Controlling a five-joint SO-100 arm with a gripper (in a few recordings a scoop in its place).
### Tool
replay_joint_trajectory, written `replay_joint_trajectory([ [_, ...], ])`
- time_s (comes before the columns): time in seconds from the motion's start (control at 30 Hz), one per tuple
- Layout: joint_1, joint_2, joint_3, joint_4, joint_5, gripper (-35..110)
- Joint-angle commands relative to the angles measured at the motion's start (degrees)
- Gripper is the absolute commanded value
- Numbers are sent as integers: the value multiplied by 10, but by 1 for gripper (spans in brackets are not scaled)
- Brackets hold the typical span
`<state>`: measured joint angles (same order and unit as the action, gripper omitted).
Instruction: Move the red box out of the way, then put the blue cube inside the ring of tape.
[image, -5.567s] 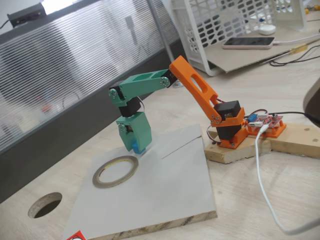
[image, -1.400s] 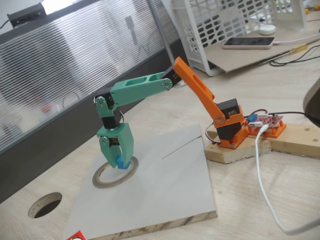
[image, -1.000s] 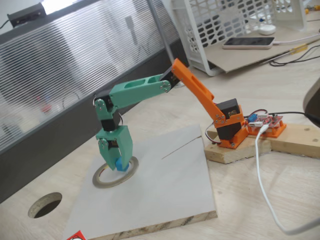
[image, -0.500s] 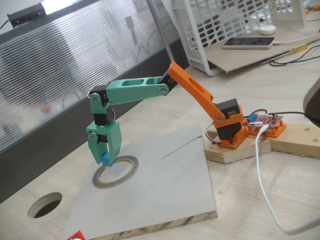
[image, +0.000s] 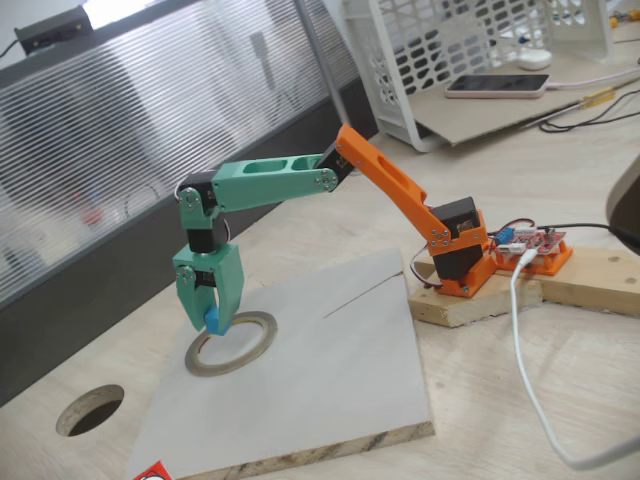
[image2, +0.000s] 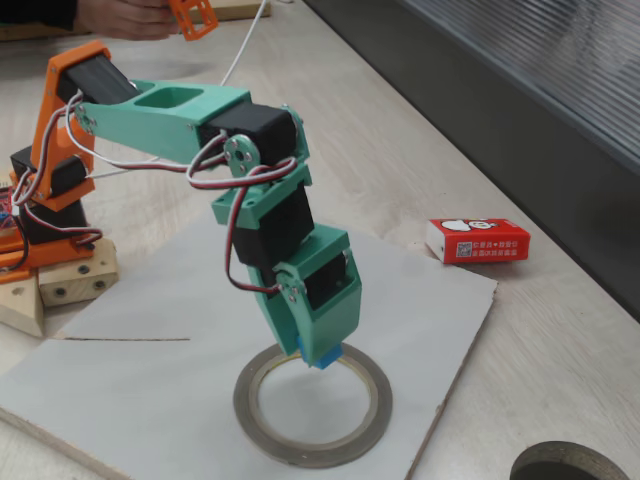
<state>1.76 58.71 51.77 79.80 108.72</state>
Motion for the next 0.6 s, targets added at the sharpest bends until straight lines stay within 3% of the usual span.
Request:
replay_joint_trajectory([
  [0.0,11,12,-11,4,9,15],
  [0.57,10,13,-11,11,7,17],
])
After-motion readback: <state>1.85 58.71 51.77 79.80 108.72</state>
